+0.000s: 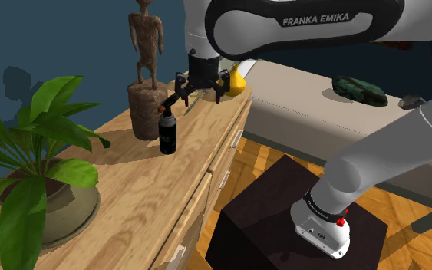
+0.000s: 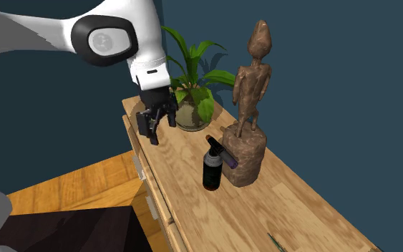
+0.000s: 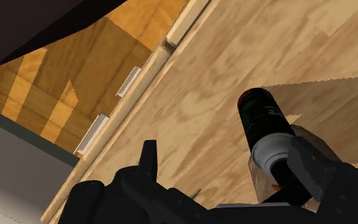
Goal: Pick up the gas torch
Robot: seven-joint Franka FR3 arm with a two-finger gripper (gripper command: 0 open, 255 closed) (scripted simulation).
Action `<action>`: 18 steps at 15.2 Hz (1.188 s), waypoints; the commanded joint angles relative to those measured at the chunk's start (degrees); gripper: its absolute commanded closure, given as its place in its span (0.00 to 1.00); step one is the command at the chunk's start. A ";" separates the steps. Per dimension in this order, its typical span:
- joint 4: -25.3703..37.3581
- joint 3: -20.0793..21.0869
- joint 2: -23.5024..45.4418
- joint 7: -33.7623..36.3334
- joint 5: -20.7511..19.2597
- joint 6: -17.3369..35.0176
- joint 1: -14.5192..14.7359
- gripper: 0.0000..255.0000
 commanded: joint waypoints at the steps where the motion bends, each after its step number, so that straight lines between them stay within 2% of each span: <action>1: 4.78 4.85 7.14 8.53 -5.60 -0.36 -2.50 0.00; 3: 9.87 9.08 15.61 17.60 -12.98 -1.98 -3.33 0.00; 5: 15.71 10.83 24.93 26.49 -21.17 -5.05 -1.13 0.00; 7: 22.17 9.32 33.15 33.44 -27.87 -8.75 3.87 0.00; 10: 33.04 5.11 43.39 40.36 -34.94 -14.36 12.11 0.00; 11: 36.11 3.88 45.79 41.62 -36.35 -15.78 14.21 0.00; 18: 31.49 3.34 46.42 43.30 -36.89 -11.15 13.39 0.00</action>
